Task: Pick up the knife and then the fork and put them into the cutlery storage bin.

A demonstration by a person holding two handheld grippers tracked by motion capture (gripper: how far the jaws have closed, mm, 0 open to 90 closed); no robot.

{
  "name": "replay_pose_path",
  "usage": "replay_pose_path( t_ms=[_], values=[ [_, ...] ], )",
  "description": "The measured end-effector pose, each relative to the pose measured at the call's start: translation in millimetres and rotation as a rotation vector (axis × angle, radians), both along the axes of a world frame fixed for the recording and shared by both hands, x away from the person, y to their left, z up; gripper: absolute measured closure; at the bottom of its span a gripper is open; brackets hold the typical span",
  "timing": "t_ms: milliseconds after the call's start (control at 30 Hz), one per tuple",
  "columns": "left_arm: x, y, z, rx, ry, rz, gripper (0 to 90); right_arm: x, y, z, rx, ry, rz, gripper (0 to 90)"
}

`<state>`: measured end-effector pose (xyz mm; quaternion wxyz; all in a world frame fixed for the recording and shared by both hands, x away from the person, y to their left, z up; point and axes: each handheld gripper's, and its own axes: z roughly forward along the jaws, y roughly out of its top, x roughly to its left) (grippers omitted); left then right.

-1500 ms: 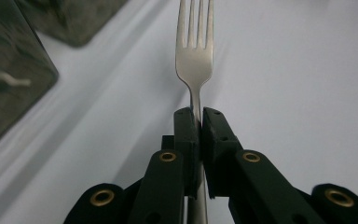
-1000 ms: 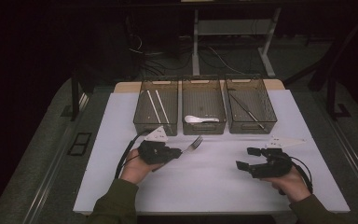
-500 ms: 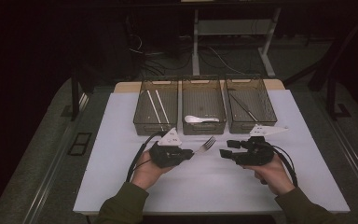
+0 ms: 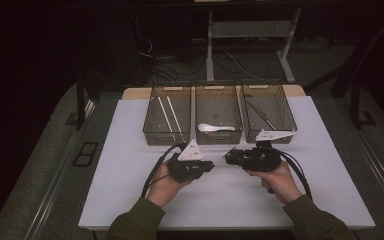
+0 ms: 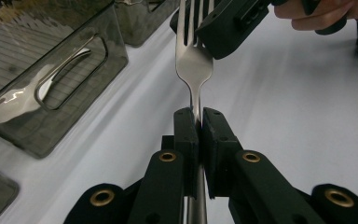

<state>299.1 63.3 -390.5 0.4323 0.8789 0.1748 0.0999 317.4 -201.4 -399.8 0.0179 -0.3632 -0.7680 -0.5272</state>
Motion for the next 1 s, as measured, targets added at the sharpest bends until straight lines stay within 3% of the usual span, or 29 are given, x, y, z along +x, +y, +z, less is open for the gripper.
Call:
replay_pose_path(
  t_ms=[200, 367, 600, 867, 1000],
  values=[
    [-0.4, 0.3, -0.2, -0.007, -0.006, 0.007, 84.0, 3.8, 3.6, -2.0, 0.031, 0.023, 0.005, 72.2],
    [0.1, 0.1, -1.0, 0.007, -0.010, 0.003, 84.0, 4.8, 4.7, -1.9, 0.053, 0.017, -0.005, 80.2],
    [1.5, 1.1, -1.2, -0.019, 0.009, 0.019, 84.1, 4.8, 6.4, -0.5, 0.075, -0.006, -0.007, 86.3],
    [3.7, 4.0, -3.8, -0.044, 0.035, 0.018, 83.5, 3.6, 8.6, 0.4, 0.073, -0.034, -0.010, 86.9],
    [5.4, 8.3, -4.7, -0.057, 0.054, 0.008, 77.3, 3.0, 7.6, 1.3, 0.070, -0.040, -0.015, 86.9]
  ],
)
